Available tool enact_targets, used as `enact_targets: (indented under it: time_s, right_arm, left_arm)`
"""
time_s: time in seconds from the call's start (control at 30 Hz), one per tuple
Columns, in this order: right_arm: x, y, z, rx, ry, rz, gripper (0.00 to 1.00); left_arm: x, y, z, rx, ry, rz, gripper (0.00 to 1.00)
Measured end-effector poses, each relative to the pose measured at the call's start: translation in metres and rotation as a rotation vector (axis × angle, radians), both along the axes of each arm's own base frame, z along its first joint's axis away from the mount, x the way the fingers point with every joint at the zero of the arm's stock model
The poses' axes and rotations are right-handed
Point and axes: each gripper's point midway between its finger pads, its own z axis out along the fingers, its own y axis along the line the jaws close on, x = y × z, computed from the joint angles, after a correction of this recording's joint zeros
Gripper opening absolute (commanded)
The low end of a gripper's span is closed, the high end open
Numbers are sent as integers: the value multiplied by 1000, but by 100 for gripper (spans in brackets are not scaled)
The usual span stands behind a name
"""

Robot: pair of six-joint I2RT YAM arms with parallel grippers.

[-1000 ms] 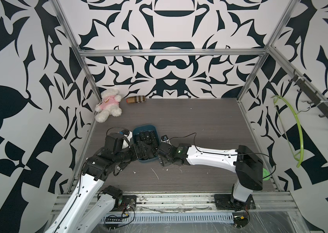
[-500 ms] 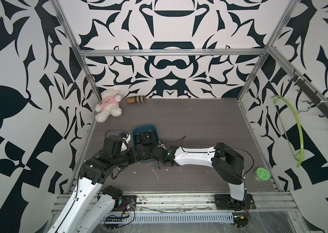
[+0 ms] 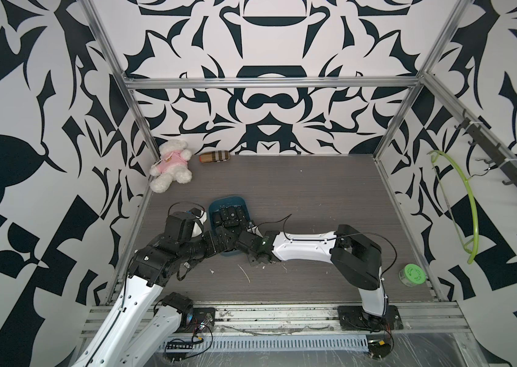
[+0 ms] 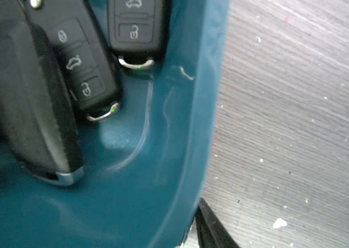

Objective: Place the car key into the storage box
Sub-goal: Pick up the car key from the center of the board.

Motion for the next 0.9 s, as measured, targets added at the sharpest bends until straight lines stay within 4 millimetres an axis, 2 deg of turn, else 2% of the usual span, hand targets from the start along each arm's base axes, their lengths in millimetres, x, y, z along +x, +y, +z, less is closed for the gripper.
enact_targets:
  time_s: [0.1,0.2,0.33,0.4,0.63,0.73,0.9]
  right_arm:
    - [0,-1,-1,5,1,-1,54]
    - [1,-3,-1,26,14,-11,54]
    - [1,-5,-2,58,28,-24,49]
    - [2,-5,-2,69,34,-31,41]
    - [1,-13,1,66,37,-39,43]
    - [0,-22,9,61,31,-47,43]
    - [9,-40,41,79,-13,-84,43]
  left_arm:
    - [1,-1,-1,2,5,0,99]
    - [2,-1,-2,4,10,-1,99]
    - [2,-1,-4,8,18,-1,99]
    - [3,-1,-4,8,19,-1,99]
    - [7,-3,-6,9,21,-1,99]
    - [9,-4,-6,9,21,-1,99]
    - [14,-6,-6,8,15,0,99]
